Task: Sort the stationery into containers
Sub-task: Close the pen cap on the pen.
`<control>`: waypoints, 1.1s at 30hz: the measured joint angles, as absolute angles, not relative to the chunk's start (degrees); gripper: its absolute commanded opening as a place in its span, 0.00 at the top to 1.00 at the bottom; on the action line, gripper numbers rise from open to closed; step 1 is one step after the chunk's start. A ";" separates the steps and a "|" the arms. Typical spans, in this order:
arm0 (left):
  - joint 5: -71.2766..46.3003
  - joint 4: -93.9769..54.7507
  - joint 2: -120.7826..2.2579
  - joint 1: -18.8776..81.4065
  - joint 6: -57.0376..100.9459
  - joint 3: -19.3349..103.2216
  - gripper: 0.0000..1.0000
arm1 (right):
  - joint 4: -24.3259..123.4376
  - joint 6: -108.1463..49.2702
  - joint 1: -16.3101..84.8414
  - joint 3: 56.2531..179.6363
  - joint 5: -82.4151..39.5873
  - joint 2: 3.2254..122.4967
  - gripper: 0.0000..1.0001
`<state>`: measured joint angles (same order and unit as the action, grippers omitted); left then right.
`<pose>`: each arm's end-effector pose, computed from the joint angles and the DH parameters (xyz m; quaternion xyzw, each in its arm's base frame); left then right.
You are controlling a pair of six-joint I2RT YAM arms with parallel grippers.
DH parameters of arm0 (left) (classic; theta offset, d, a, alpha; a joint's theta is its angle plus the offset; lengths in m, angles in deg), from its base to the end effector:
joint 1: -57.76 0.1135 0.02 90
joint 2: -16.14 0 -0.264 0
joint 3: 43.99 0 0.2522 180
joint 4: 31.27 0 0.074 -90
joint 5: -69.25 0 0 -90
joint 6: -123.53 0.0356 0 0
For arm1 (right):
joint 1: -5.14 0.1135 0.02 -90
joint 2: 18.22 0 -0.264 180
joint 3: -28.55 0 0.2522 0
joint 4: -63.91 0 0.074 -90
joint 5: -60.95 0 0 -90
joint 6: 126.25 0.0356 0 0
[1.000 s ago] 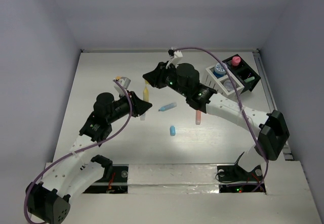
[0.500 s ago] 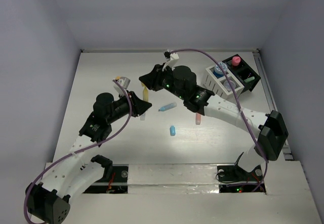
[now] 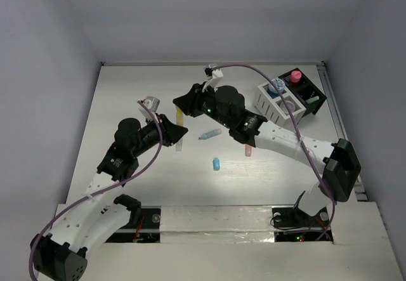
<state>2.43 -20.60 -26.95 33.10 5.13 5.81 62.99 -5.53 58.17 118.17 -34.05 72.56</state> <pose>0.1615 -0.0896 0.3159 0.1136 0.7203 -0.4299 0.5324 0.2341 0.3058 0.3684 -0.1094 0.7114 0.4395 0.5373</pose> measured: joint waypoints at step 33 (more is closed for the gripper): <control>2.26 -18.11 -30.25 30.52 5.63 7.12 1.00 | 68.67 -1.14 59.97 107.11 -37.33 66.62 1.00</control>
